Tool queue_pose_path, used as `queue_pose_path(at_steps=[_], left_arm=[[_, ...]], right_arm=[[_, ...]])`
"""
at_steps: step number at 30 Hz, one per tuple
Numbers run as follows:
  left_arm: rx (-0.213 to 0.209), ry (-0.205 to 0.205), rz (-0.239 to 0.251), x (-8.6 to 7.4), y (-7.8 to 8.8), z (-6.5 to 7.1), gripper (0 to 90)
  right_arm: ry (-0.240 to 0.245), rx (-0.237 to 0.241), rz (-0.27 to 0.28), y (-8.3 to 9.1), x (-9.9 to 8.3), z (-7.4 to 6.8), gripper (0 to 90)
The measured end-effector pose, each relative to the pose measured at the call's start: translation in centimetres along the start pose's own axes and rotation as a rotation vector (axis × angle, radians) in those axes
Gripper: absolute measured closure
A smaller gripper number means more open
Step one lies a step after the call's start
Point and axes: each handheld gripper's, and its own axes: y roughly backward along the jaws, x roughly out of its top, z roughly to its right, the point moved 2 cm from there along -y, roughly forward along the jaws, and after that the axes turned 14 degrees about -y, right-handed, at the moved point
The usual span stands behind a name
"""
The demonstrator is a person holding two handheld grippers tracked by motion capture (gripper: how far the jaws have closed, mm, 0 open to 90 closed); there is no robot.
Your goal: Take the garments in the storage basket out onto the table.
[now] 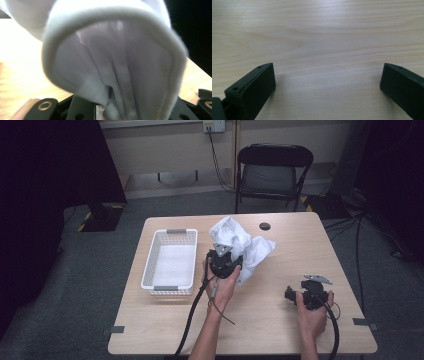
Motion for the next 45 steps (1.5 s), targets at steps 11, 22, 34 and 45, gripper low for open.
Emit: queue_pose_path(at_steps=[11, 22, 34, 45], left_arm=[[-0.015, 0.010, -0.047, -1.0, -2.2, 0.7, 69.6], [-0.019, 0.024, -0.082, -2.0, -3.8, 1.0, 69.4], [-0.027, 0.032, -0.121, -3.1, -5.4, 1.1, 69.3], [-0.032, 0.039, -0.154, -4.0, -6.3, 1.3, 68.3]], right_arm=[[0.000, 0.000, 0.000, 0.0, 0.0, 0.0, 0.0], [0.000, 0.000, 0.000, 0.0, 0.0, 0.0, 0.0], [0.000, 0.000, 0.000, 0.0, 0.0, 0.0, 0.0], [0.000, 0.000, 0.000, 0.0, 0.0, 0.0, 0.0]])
